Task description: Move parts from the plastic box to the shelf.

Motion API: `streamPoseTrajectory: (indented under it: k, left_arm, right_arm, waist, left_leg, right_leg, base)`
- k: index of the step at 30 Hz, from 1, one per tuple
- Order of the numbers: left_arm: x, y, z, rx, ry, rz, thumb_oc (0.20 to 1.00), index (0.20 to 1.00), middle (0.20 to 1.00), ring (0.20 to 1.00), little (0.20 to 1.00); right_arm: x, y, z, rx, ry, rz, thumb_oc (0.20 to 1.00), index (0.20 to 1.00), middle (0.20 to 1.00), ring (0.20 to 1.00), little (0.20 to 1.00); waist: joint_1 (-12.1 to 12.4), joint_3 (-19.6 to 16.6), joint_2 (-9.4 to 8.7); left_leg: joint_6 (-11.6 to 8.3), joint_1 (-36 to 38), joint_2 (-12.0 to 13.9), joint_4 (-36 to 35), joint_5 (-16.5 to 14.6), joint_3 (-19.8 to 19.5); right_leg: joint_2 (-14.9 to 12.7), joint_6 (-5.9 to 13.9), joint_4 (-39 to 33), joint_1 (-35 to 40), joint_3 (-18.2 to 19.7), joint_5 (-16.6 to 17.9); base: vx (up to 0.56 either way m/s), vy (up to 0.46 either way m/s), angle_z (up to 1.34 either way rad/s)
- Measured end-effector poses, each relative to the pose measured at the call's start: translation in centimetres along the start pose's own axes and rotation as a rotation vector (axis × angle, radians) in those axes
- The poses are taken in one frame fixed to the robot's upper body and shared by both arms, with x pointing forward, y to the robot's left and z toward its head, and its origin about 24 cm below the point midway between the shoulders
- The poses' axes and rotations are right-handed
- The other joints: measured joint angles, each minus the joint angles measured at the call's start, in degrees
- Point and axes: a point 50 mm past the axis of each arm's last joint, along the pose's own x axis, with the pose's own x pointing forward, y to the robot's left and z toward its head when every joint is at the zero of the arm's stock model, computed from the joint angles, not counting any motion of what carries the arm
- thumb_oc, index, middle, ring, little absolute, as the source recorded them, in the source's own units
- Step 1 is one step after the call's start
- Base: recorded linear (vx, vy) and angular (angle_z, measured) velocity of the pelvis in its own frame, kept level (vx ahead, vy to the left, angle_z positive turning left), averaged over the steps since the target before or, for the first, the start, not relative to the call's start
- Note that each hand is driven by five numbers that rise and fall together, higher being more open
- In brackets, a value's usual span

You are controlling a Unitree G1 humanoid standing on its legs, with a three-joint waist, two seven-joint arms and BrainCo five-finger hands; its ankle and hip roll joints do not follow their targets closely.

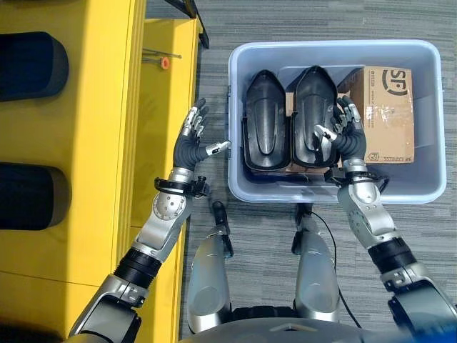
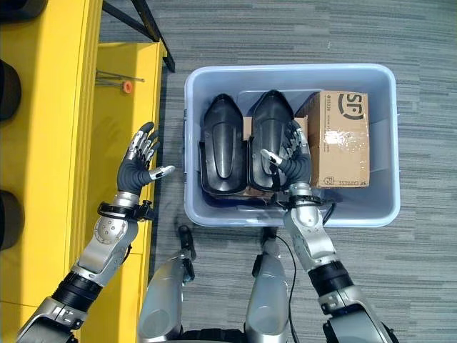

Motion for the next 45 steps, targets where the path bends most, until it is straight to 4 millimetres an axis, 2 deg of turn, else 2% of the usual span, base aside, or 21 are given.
streamPoseTrajectory:
  k: [2, 4, 7, 10, 19, 27, 32, 40, 45]
  left_arm:
    - [-0.1, -0.2, 0.0, -0.004, -0.004, -0.004, 1.000, 1.000, 1.000, 1.000, 1.000]
    - [-0.4, -0.3, -0.3, -0.005, 0.009, -0.007, 1.000, 1.000, 1.000, 1.000, 1.000]
    - [-0.8, -0.2, -0.6, 0.003, 0.023, -0.001, 1.000, 1.000, 1.000, 1.000, 1.000]
    - [-0.8, -0.3, -0.6, 0.020, 0.018, -0.007, 1.000, 1.000, 1.000, 1.000, 1.000]
    - [-0.9, -0.1, -0.6, 0.045, 0.016, 0.005, 1.000, 1.000, 1.000, 1.000, 1.000]
    - [-0.9, -0.1, -0.6, 0.053, 0.012, 0.005, 1.000, 1.000, 1.000, 1.000, 1.000]
    - [-0.8, -0.2, -0.5, 0.045, 0.011, 0.005, 1.000, 1.000, 1.000, 1.000, 1.000]
    - [-1.0, -0.1, -0.6, 0.047, 0.016, 0.003, 1.000, 1.000, 1.000, 1.000, 1.000]
    - [-1.0, -0.4, -0.7, 0.044, 0.019, -0.011, 1.000, 1.000, 1.000, 1.000, 1.000]
  right_arm:
    - [0.7, -0.4, -0.3, -0.031, 0.015, -0.041, 1.000, 1.000, 1.000, 1.000, 1.000]
    - [0.0, -0.6, 0.0, -0.050, -0.008, -0.042, 1.000, 1.000, 1.000, 1.000, 1.000]
    - [-1.2, -0.6, 0.6, -0.053, -0.046, -0.020, 1.000, 1.000, 1.000, 1.000, 1.000]
    - [-1.9, -0.9, 2.6, -0.039, -0.150, -0.020, 1.000, 1.000, 1.000, 1.000, 1.000]
    - [-2.1, -2.0, 2.9, -0.092, -0.181, -0.086, 1.000, 1.000, 1.000, 1.000, 1.000]
    - [-1.7, -3.1, 1.0, -0.149, -0.112, -0.157, 1.000, 1.000, 1.000, 1.000, 1.000]
    - [-1.3, -3.0, 0.0, -0.162, -0.068, -0.158, 1.000, 1.000, 1.000, 1.000, 1.000]
    - [-1.2, -3.9, -1.4, -0.179, 0.002, -0.194, 1.000, 1.000, 1.000, 1.000, 1.000]
    - [-0.9, -4.1, -1.5, -0.180, 0.010, -0.208, 1.000, 1.000, 1.000, 1.000, 1.000]
  waist:
    - [0.94, 0.50, 1.51]
    - [0.78, 0.63, 1.92]
    - [-0.16, 0.64, 1.97]
    - [-1.49, 0.65, 2.01]
    - [-2.16, 0.66, 2.03]
    - [-1.94, 0.65, 2.20]
    - [-1.21, 0.64, 2.44]
    - [-0.80, 0.65, 2.48]
    - [-0.91, 0.65, 2.56]
  left_leg:
    - [-0.04, 0.74, -0.20, -2.56, 1.73, -0.17]
    - [-0.07, 1.15, -0.33, -3.24, 2.09, 0.09]
    - [-0.07, 1.12, -0.34, -3.39, 2.09, 1.05]
    - [-0.07, 1.08, -0.29, -3.46, 2.09, 1.32]
    - [-0.08, 0.86, -0.36, -3.64, 2.10, 1.42]
    - [0.02, -0.27, -0.68, -4.04, 2.42, 1.37]
    - [0.11, -0.26, -0.80, -3.99, 2.54, 1.27]
    - [0.14, -0.73, -0.83, -4.06, 2.91, 1.25]
    - [0.14, -0.73, -0.83, -4.06, 2.93, 1.26]
  right_leg:
    - [0.18, -0.11, 0.00, -0.24, -0.14, 0.09]
    - [0.09, -0.19, 0.09, -0.36, -0.03, 0.16]
    - [0.11, -0.21, 0.43, -1.35, 0.90, 0.18]
    - [0.19, -0.22, 0.71, -1.86, 1.37, 0.17]
    - [0.15, -0.22, 0.73, -2.21, 1.46, 0.17]
    - [-0.07, -0.23, 0.79, -3.51, 1.49, 0.21]
    - [-0.23, -0.23, 1.07, -3.51, 1.48, 0.21]
    - [-0.28, -0.31, 1.41, -4.16, 1.53, 0.31]
    - [-0.29, -0.32, 1.44, -4.21, 1.55, 0.33]
  base:
    - [0.00, -0.014, 0.06]
    - [0.00, -0.005, -0.03]
    - [0.01, -0.014, -0.13]
    - [0.00, -0.017, -0.06]
    - [0.00, -0.001, 0.00]
    - [0.00, 0.000, 0.00]
    - [0.00, 0.000, 0.00]
    - [0.00, 0.000, 0.00]
    - [0.00, 0.000, 0.00]
